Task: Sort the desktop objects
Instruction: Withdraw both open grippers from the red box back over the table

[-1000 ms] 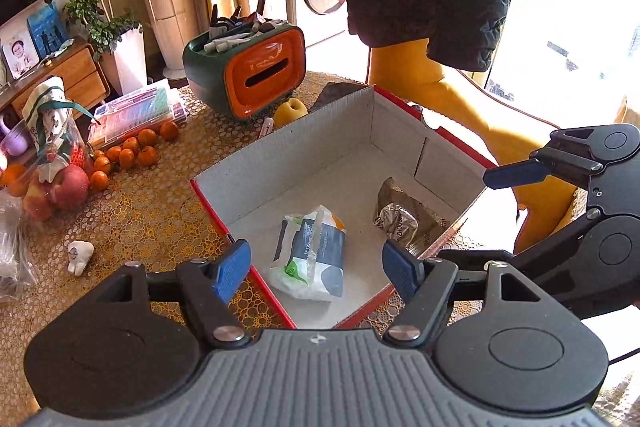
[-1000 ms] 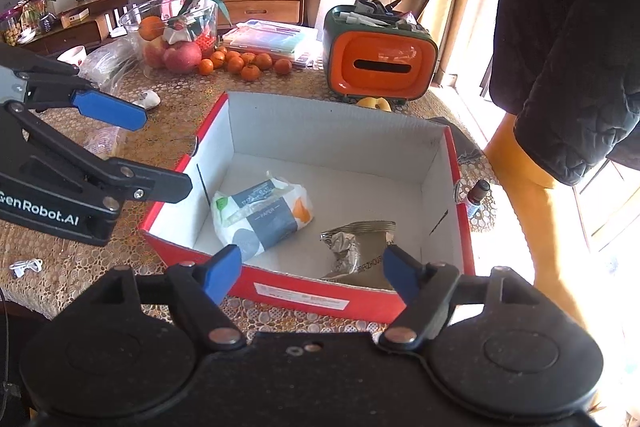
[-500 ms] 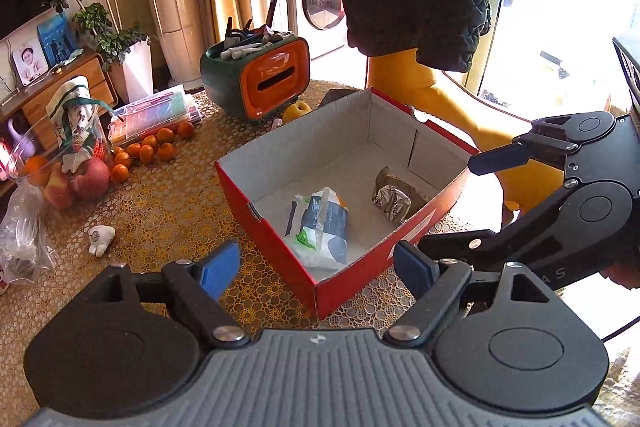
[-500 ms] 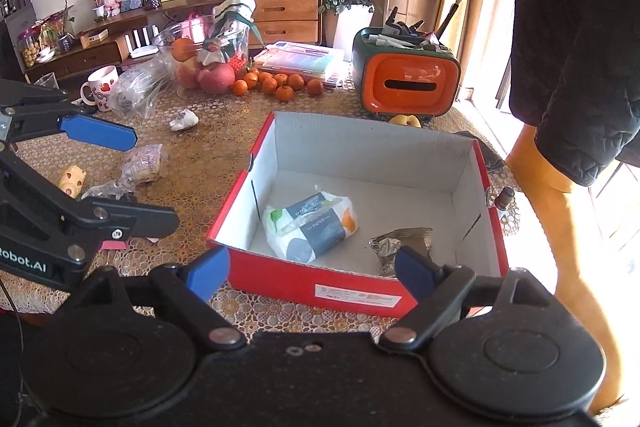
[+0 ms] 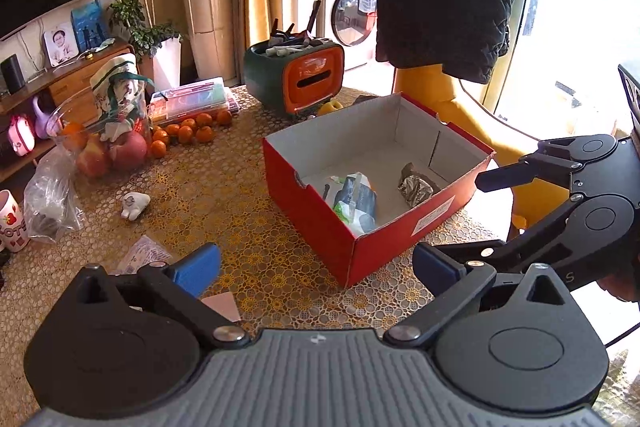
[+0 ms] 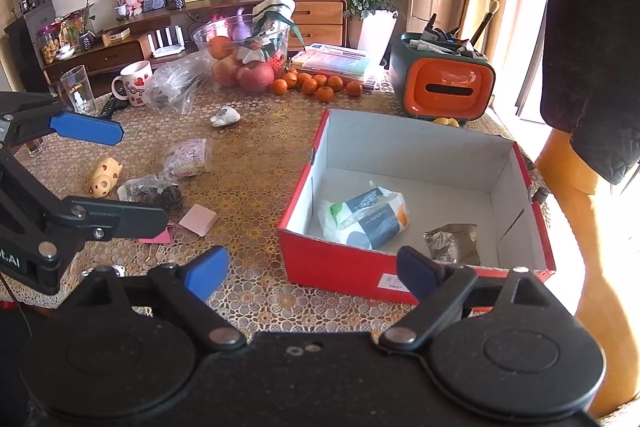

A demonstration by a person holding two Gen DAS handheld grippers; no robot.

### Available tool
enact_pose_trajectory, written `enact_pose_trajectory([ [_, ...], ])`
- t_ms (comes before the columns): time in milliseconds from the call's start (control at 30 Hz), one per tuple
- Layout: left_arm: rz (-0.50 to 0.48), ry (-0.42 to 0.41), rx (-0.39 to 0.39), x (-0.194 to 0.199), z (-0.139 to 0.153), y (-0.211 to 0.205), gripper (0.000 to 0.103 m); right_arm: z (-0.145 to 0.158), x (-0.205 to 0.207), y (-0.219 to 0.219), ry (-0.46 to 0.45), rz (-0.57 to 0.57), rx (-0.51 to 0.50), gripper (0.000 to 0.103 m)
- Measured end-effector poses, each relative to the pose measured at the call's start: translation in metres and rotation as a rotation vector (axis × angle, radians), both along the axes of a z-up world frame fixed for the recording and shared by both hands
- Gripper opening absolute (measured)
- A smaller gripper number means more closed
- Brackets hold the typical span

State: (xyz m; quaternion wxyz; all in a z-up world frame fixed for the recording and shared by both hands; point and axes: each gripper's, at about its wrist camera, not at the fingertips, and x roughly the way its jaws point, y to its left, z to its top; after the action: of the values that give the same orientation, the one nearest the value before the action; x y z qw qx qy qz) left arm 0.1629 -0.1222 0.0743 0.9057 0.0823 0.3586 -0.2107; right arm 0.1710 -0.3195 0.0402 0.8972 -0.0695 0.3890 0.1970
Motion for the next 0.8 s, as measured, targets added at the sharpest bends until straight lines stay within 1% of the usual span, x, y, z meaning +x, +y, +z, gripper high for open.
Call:
enact_pose_trajectory([
  [67, 0.019, -0.025, 0.008, -0.004, 0.0, 0.012, 0.103, -0.001, -0.005, 0.008, -0.005, 0.007, 0.002, 0.091],
  [133, 0.039, -0.021, 0.012, -0.005, -0.002, 0.024, 0.103, -0.003, -0.009, 0.016, -0.014, 0.012, 0.003, 0.091],
  [300, 0.089, -0.017, -0.016, -0.011, -0.008, 0.054, 0.103, -0.006, -0.019, 0.037, -0.042, 0.02, 0.005, 0.091],
  [433, 0.127, -0.032, -0.021, -0.017, -0.014, 0.072, 0.103, -0.012, -0.03, 0.056, -0.061, 0.033, 0.004, 0.091],
  [567, 0.15, -0.044, -0.012, -0.025, -0.02, 0.086, 0.103, -0.021, -0.04, 0.081, -0.063, 0.073, 0.013, 0.091],
  [667, 0.17, -0.048, -0.008, -0.027, -0.025, 0.097, 0.103, -0.03, -0.047, 0.099, -0.068, 0.099, 0.0, 0.091],
  [800, 0.215, -0.051, 0.0, -0.028, -0.034, 0.114, 0.103, -0.041, -0.052, 0.122, -0.055, 0.123, 0.009, 0.091],
])
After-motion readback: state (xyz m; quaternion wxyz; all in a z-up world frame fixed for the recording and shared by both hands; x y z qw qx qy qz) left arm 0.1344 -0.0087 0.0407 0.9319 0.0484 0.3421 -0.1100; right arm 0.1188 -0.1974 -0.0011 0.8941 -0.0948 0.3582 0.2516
